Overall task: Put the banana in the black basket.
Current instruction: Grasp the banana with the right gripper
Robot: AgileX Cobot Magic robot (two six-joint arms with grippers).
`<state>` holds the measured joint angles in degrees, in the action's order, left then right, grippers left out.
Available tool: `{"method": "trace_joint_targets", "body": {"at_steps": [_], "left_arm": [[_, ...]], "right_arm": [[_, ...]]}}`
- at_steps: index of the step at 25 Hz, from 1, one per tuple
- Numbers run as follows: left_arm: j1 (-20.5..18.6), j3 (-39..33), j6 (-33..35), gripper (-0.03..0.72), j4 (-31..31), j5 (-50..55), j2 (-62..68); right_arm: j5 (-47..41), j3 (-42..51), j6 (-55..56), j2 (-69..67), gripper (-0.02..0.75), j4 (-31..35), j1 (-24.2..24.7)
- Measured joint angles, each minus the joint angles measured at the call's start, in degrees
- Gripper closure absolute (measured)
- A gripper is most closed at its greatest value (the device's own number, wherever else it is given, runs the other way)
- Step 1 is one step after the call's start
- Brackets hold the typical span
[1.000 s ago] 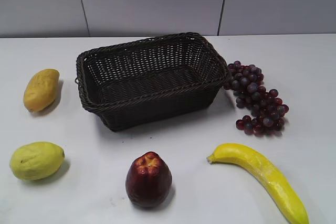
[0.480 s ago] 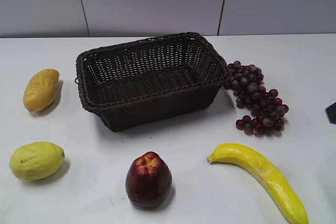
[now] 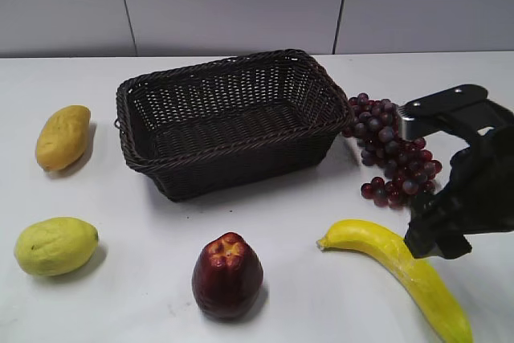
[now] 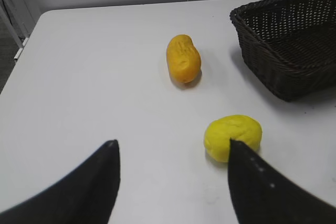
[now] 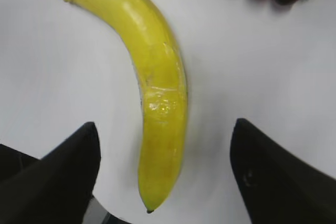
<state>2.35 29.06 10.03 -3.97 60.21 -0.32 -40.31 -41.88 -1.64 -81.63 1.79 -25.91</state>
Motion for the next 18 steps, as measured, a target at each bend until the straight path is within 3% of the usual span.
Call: {"method": "trace_joint_targets", "body": {"at_steps": [14, 18], "left_arm": [[0.00, 0.00, 0.00, 0.207, 0.00, 0.00, 0.00], [0.00, 0.00, 0.00, 0.207, 0.00, 0.00, 0.00]], "right_arm": [[9.09, -0.06, 0.19, -16.36, 0.144, 0.31, 0.00], [10.11, -0.06, 0.19, -18.47, 0.204, 0.31, 0.00]]}}
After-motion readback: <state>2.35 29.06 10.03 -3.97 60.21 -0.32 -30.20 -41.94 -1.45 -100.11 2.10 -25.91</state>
